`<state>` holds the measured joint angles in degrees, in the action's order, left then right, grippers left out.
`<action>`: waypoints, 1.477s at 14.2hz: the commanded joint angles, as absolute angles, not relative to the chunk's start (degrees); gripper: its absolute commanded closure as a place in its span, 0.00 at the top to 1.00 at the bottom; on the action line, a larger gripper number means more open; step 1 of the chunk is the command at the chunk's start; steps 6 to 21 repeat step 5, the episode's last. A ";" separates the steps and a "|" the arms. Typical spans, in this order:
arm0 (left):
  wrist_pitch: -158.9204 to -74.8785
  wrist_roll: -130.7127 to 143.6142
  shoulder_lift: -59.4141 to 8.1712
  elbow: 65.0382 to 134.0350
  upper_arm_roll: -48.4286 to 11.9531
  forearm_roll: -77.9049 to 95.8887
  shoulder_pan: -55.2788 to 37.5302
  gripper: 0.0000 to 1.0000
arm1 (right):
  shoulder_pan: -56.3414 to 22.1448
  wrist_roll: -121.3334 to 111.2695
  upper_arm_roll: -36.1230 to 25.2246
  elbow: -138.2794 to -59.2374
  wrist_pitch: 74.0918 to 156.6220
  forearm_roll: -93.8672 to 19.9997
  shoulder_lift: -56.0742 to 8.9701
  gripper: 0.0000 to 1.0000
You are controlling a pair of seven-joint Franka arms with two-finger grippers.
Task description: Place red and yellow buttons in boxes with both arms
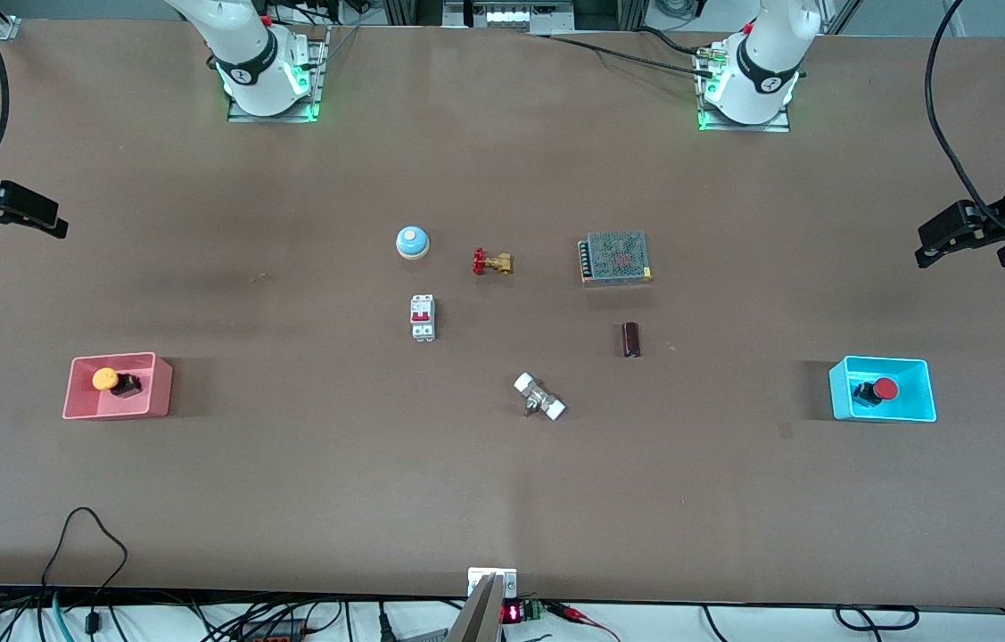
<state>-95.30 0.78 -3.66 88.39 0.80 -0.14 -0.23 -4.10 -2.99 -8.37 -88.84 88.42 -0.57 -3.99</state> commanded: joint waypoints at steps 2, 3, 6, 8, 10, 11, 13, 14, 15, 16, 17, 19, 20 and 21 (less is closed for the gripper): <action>-95.10 -0.62 -2.29 89.74 1.76 2.89 -0.79 1.00 | -3.52 -2.11 -7.47 -90.97 88.24 0.44 -1.76 1.00; -95.10 -0.62 -2.29 89.74 1.76 3.16 -0.79 1.00 | -3.52 -2.11 -7.47 -90.97 88.24 0.44 -1.67 1.00; -95.10 -0.62 -2.29 89.74 1.85 3.16 -0.53 1.00 | -3.52 -2.20 -7.47 -90.97 88.07 0.44 -1.58 1.00; -95.10 -0.62 -2.29 89.74 1.85 3.16 -0.53 1.00 | -3.52 -2.20 -7.47 -90.97 88.07 0.44 -1.58 1.00; -95.10 -0.62 -2.29 89.74 1.85 3.16 -0.53 1.00 | -3.52 -2.20 -7.47 -90.97 88.07 0.44 -1.58 1.00; -95.10 -0.62 -2.29 89.74 1.85 3.16 -0.53 1.00 | -3.52 -2.20 -7.47 -90.97 88.07 0.44 -1.58 1.00; -95.10 -0.62 -2.29 89.74 1.85 3.16 -0.53 1.00 | -3.52 -2.20 -7.47 -90.97 88.07 0.44 -1.58 1.00; -95.10 -0.62 -2.29 89.74 1.85 3.16 -0.53 1.00 | -3.52 -2.20 -7.47 -90.97 88.07 0.44 -1.58 1.00; -95.10 -0.62 -2.29 89.74 1.85 3.16 -0.53 1.00 | -3.52 -2.20 -7.47 -90.97 88.07 0.44 -1.58 1.00; -95.10 -0.62 -2.29 89.74 1.85 3.16 -0.53 1.00 | -3.52 -2.20 -7.47 -90.97 88.07 0.44 -1.58 1.00; -95.10 -0.62 -2.29 89.74 1.85 3.16 -0.53 1.00 | -3.52 -2.20 -7.47 -90.97 88.07 0.44 -1.58 1.00; -95.10 -0.62 -2.29 89.74 1.85 3.16 -0.53 1.00 | -3.52 -2.20 -7.47 -90.97 88.07 0.44 -1.58 1.00; -95.10 -0.62 -2.29 89.74 1.85 3.16 -0.53 1.00 | -3.52 -2.20 -7.47 -90.97 88.07 0.44 -1.58 1.00; -95.10 -0.62 -2.29 89.74 1.85 3.16 -0.53 1.00 | -3.52 -2.20 -7.47 -90.97 88.07 0.44 -1.58 1.00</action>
